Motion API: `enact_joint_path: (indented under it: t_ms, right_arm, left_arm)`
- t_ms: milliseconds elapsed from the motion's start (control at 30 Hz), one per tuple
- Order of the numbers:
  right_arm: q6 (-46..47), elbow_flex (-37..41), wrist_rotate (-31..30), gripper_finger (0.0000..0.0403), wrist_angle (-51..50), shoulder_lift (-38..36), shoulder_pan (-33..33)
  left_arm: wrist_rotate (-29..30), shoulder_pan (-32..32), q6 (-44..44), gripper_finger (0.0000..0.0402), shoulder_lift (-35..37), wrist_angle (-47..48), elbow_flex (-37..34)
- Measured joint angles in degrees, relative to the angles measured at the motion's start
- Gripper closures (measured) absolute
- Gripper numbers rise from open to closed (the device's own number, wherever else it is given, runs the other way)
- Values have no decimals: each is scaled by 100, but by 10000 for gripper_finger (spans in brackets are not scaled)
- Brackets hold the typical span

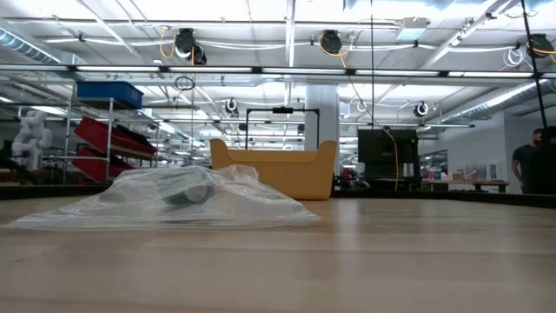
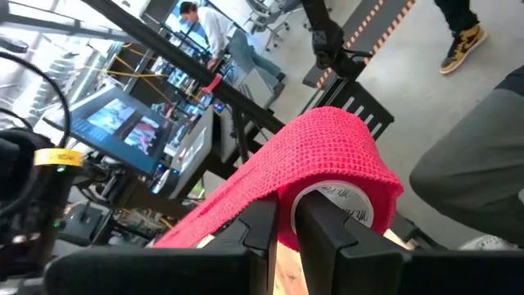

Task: Roll bandage
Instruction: Roll the red bandage

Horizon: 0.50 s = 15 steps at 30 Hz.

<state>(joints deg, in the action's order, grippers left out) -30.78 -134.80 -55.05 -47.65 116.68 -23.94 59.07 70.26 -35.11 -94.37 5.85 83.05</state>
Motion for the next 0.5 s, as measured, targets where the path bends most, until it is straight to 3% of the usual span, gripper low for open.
enact_joint_path:
  t_ms: [367, 500]
  right_arm:
    - [907, 0, -31, 247, -343, 0, -507]
    - [1628, -2, 0, 230, -976, 0, -744]
  left_arm:
    - [41, -11, -20, 360, 0, -41, 0]
    - [41, -11, -26, 360, 0, -61, 0]
